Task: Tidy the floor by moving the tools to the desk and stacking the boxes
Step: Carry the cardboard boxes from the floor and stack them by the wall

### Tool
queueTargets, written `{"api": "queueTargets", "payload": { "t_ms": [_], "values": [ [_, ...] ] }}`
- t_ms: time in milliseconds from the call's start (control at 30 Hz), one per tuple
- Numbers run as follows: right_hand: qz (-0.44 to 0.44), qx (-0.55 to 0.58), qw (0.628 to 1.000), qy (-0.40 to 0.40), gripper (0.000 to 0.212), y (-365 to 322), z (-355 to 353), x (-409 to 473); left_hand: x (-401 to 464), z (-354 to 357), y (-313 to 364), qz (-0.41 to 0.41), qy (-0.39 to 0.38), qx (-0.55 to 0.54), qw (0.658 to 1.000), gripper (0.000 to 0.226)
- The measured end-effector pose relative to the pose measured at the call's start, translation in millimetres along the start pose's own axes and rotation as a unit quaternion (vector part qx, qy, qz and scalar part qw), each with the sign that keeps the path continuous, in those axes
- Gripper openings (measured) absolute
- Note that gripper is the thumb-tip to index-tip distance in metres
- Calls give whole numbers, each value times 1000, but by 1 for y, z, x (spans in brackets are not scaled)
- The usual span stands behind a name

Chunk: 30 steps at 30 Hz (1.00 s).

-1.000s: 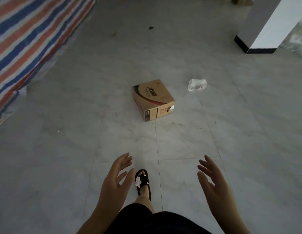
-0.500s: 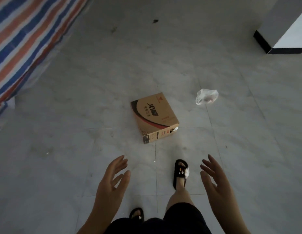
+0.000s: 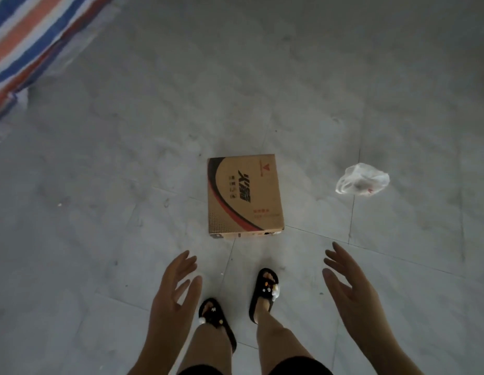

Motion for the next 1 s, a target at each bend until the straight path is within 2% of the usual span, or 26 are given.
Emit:
{"api": "queueTargets", "payload": {
  "t_ms": [167, 367, 500, 600, 667, 733, 800, 867, 1000],
  "values": [
    [36, -39, 998, -32, 50, 61, 30, 109, 97, 57, -57, -59, 26, 39, 997, 34],
    [108, -59, 992, -15, 53, 204, 123, 248, 229, 150, -205, -138, 27, 73, 987, 41],
    [146, -82, 986, 2, 62, 306, 173, 319, 287, 197, -303, -203, 86, 90, 971, 55],
    [213, -58, 975, 17, 69, 367, 199, 352, 318, 216, -363, -294, 137, -9, 946, 65],
    [235, -13, 971, 30, 69, 396, 211, 365, 333, 222, -395, -329, 121, -95, 932, 67],
    [230, 22, 972, 29, 58, 412, 218, 371, 342, 226, -411, -310, 61, -120, 941, 56],
    [222, 53, 973, 33, 39, 415, 220, 374, 347, 229, -413, -285, 32, -139, 948, 44],
    [217, 85, 971, 46, 29, 407, 218, 374, 349, 229, -406, -289, 45, -167, 942, 41],
    [222, 136, 963, 73, 28, 352, 200, 370, 343, 208, -353, -266, 59, -240, 932, 25]
  ]
}}
Point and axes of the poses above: each hand's wrist, its own x-axis towards the middle knuckle, its own z-axis out of the palm, y = z × x, the point moved 1 cm from there along x, towards the middle knuckle, and after that the axes turned 4 degrees about x, right-handed, at the moved point
